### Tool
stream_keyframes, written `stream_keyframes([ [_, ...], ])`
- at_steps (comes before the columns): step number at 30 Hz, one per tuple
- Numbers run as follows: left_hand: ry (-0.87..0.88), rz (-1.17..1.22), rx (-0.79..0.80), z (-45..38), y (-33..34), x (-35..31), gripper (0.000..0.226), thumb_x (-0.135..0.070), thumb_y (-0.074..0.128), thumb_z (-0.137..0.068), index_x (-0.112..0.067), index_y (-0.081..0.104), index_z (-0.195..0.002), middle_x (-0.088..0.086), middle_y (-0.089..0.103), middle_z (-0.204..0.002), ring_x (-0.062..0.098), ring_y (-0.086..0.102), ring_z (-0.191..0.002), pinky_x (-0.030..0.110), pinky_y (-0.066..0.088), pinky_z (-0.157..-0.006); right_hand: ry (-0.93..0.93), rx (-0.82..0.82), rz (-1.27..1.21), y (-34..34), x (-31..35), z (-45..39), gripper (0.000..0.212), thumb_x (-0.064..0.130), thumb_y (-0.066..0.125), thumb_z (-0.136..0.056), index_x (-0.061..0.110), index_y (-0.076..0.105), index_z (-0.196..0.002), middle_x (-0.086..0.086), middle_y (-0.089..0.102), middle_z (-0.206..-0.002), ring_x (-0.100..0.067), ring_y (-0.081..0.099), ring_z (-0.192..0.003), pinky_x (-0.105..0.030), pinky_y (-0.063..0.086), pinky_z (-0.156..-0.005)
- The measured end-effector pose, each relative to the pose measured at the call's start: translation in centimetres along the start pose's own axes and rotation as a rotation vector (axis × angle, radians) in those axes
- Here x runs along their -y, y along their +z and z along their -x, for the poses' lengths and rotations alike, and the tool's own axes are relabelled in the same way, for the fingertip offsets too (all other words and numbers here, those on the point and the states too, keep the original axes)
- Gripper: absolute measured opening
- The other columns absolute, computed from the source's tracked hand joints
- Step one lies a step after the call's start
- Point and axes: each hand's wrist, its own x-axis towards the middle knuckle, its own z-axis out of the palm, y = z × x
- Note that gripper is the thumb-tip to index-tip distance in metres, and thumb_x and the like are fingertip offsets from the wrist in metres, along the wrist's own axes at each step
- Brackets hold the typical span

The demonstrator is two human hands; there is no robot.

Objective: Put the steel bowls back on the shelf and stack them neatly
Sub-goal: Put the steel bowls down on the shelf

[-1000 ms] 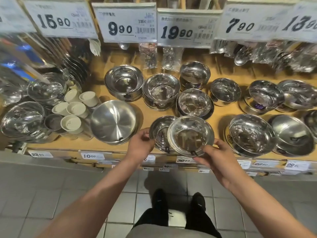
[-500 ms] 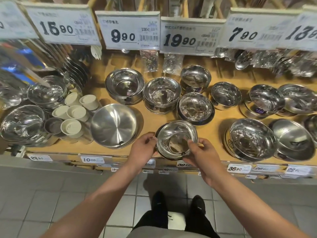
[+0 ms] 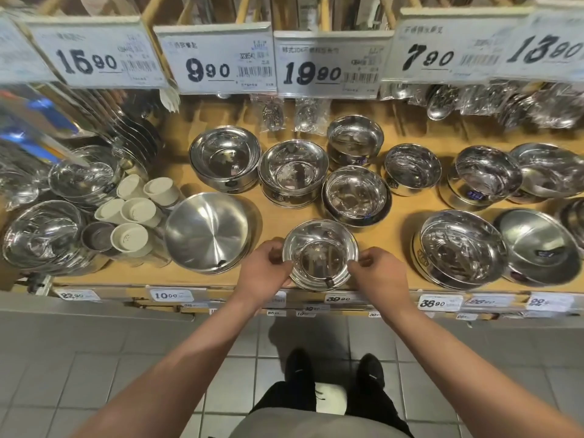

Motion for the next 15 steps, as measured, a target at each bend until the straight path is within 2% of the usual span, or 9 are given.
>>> stream_keyframes([
  [2, 0.000, -0.069, -0.004, 0.1, -0.1, -0.2, 0.031, -0.009, 0.074, -0.084, -0.018, 0.069, -0.113, -0.001, 0.077, -0.100, 0.017, 0.069, -0.077, 0.027, 0.054, -0.064, 0.023, 0.015, 0.033, 0.0, 0.3, 0.0, 0.026, 0.025, 0.076, -0.088, 0.012, 0.060, -0.104, 0.001, 0.061, -0.088, -0.018, 0.057, -0.080, -0.024, 0.039, -0.061],
  [4, 0.008, -0.168, -0.001, 0.0, -0.3, -0.5, 0.038, -0.011, 0.076, -0.082, -0.019, 0.067, -0.119, 0.001, 0.077, -0.100, 0.018, 0.066, -0.073, 0.028, 0.052, -0.069, 0.033, 0.059, 0.056, -0.2, 0.6, 0.1, 0.033, 0.029, 0.078, -0.087, 0.010, 0.057, -0.105, -0.003, 0.065, -0.092, -0.018, 0.060, -0.077, -0.021, 0.045, -0.059],
  [6, 0.014, -0.238, -0.020, -0.2, -0.4, -1.1, 0.036, -0.014, 0.073, -0.085, -0.017, 0.068, -0.120, 0.002, 0.077, -0.097, 0.013, 0.066, -0.062, 0.023, 0.052, -0.060, 0.041, 0.116, 0.055, -0.4, 0.8, 0.0, 0.030, 0.027, 0.079, -0.087, 0.010, 0.059, -0.103, -0.008, 0.071, -0.093, -0.021, 0.071, -0.076, -0.023, 0.054, -0.059],
  [8, 0.018, -0.306, -0.044, -0.4, -0.4, -1.8, 0.030, -0.018, 0.066, -0.091, -0.014, 0.068, -0.121, 0.000, 0.075, -0.090, 0.006, 0.066, -0.055, 0.016, 0.051, -0.049, 0.046, 0.148, 0.036, -0.4, 1.0, -0.1, 0.025, 0.025, 0.077, -0.088, 0.012, 0.059, -0.097, -0.009, 0.073, -0.089, -0.013, 0.071, -0.061, -0.012, 0.045, -0.045],
  [9, 0.025, -0.350, -0.049, -0.5, -0.4, -2.1, 0.030, -0.020, 0.062, -0.094, -0.012, 0.067, -0.123, -0.001, 0.073, -0.087, 0.006, 0.067, -0.057, 0.015, 0.052, -0.051, 0.036, 0.143, 0.055, -0.4, 0.9, -0.1, 0.023, 0.026, 0.077, -0.088, 0.012, 0.058, -0.094, -0.009, 0.073, -0.087, -0.010, 0.068, -0.059, -0.009, 0.040, -0.044],
  [12, -0.006, -0.360, -0.025, -0.7, -0.4, -2.6, 0.038, -0.019, 0.055, -0.099, -0.005, 0.059, -0.133, 0.008, 0.073, -0.091, 0.021, 0.075, -0.068, 0.039, 0.064, -0.070, 0.028, 0.113, 0.087, -0.2, 0.6, 0.1, 0.023, 0.026, 0.075, -0.087, 0.013, 0.057, -0.093, -0.002, 0.066, -0.082, -0.023, 0.065, -0.082, -0.025, 0.043, -0.065],
  [13, -0.026, -0.354, -0.012, -0.7, -0.3, -2.6, 0.039, -0.018, 0.053, -0.100, -0.003, 0.057, -0.136, 0.012, 0.073, -0.095, 0.022, 0.076, -0.067, 0.043, 0.064, -0.069, 0.033, 0.109, 0.069, -0.1, 0.4, 0.2, 0.023, 0.024, 0.075, -0.085, 0.014, 0.057, -0.094, -0.001, 0.065, -0.083, -0.025, 0.063, -0.087, -0.028, 0.043, -0.069],
  [15, -0.043, -0.375, 0.002, -0.9, -0.4, -2.8, 0.037, -0.017, 0.051, -0.102, -0.002, 0.057, -0.136, 0.016, 0.071, -0.098, 0.018, 0.075, -0.060, 0.036, 0.064, -0.059, 0.049, 0.109, 0.020, 0.1, 0.3, 0.2, 0.027, 0.020, 0.074, -0.083, 0.012, 0.057, -0.102, -0.005, 0.068, -0.092, -0.027, 0.064, -0.092, -0.034, 0.051, -0.075],
])
